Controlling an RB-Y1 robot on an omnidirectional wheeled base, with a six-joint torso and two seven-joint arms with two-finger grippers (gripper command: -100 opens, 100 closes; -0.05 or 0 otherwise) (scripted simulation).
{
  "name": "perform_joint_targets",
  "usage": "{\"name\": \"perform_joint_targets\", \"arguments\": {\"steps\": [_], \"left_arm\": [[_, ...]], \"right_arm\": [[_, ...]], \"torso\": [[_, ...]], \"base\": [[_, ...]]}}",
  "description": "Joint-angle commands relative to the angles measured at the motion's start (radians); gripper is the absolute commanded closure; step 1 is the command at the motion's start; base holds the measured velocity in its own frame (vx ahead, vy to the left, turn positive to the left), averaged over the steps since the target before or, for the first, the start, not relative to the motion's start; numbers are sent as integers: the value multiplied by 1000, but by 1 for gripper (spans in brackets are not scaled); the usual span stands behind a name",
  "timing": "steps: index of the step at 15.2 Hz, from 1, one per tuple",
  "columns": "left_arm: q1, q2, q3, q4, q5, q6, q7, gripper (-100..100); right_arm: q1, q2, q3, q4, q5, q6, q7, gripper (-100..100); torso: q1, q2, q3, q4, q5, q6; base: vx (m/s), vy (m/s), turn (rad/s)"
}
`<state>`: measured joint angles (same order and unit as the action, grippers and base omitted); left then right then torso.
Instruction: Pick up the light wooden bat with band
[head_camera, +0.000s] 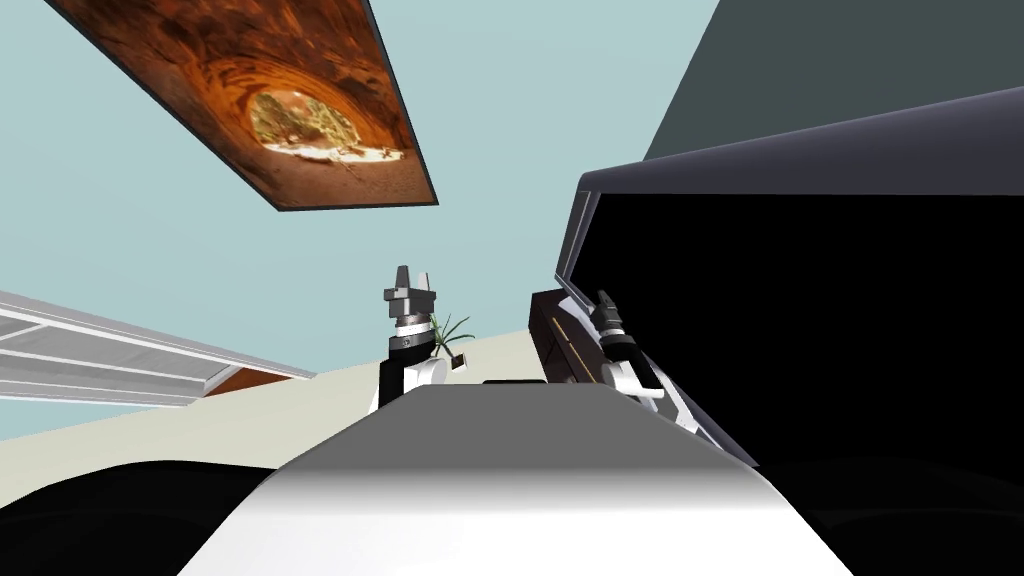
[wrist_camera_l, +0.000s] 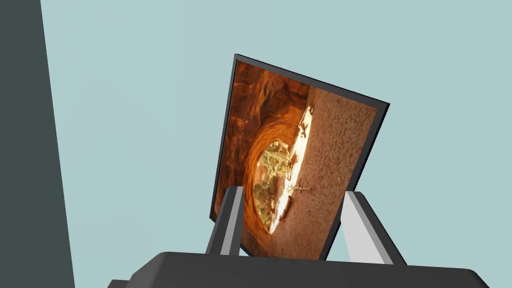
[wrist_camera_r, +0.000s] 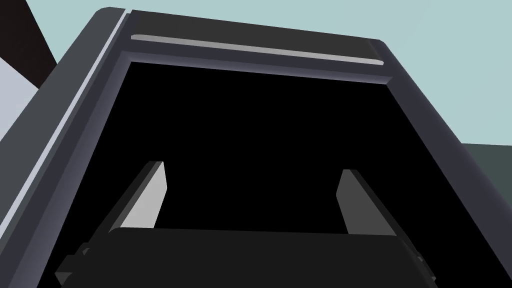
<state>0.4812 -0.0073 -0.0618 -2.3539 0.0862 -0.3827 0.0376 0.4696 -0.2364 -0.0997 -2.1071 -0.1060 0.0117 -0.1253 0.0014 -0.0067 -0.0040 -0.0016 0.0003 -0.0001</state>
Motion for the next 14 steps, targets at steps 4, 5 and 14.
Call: {"name": "perform_joint_targets", "arguments": {"steps": [4, 5, 14], "left_arm": [[0, 0, 0, 0, 0, 0, 0, 0], [0, 0, 0, 0, 0, 0, 0, 0], [0, 0, 0, 0, 0, 0, 0, 0]], "right_arm": [[5, -17, -29, 40, -35, 118, -41, -100], [7, -23, -43, 60, -51, 142, -60, -100], [14, -36, -86, 121, -102, 311, -119, -100]], "torso": [[0, 0, 0, 0, 0, 0], [0, -1, -1, 0, 0, 0], [0, 1, 0, 0, 0, 0]], "base": [[91, 26, -36], [107, 29, -37], [82, 26, -25]]}}
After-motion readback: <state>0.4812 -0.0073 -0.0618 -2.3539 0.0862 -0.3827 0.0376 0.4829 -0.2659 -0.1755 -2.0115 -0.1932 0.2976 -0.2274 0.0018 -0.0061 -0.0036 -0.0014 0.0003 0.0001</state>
